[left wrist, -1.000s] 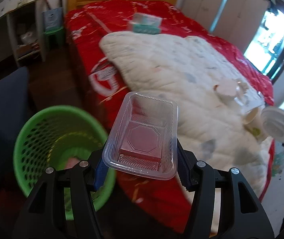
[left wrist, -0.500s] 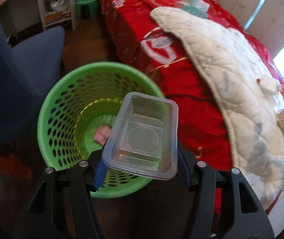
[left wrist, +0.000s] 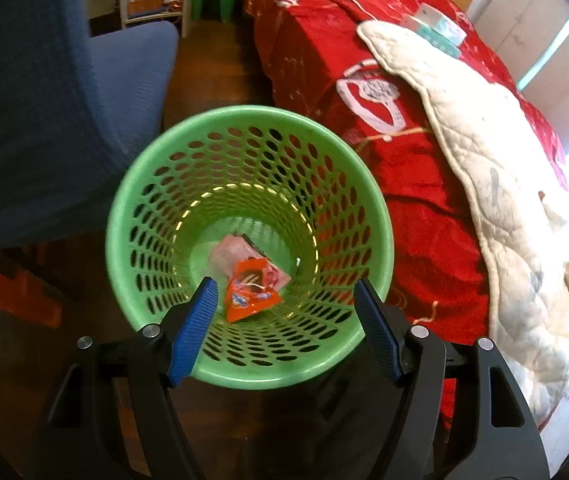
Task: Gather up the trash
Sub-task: 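Carry the clear tray with the left tool to the basket and release it, then carry the white lid with the right tool over the basket and release it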
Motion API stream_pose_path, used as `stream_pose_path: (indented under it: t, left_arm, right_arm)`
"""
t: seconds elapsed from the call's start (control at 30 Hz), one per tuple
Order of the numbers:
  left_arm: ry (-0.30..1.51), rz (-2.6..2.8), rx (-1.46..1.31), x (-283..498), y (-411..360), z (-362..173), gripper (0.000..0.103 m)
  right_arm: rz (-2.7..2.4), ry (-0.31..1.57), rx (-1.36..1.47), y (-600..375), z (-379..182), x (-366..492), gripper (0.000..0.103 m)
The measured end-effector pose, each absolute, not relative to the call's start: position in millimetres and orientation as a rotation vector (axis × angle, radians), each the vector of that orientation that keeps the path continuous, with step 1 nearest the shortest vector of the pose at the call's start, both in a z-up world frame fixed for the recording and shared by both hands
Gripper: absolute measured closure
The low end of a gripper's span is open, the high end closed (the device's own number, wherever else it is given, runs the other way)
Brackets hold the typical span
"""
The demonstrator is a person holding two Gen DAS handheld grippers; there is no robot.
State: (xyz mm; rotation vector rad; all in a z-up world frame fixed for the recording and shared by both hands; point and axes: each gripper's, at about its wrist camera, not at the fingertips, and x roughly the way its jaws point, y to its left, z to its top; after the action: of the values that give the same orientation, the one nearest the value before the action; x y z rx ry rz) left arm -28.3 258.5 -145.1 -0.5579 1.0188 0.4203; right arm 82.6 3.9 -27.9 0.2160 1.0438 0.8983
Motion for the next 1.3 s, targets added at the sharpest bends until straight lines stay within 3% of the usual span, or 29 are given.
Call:
stream_pose_path:
  t: [0.67, 1.3]
  left_arm:
    - [0.893, 0.543, -0.649, -100, 302, -117, 0.031]
    - [0.890, 0.555, -0.721, -111, 317, -132, 0.029]
  right_arm:
    - [1.028, 1.122, -0.062, 127, -74, 56, 0.012]
    - [1.101, 1.191, -0.199, 214, -131, 29, 0.010]
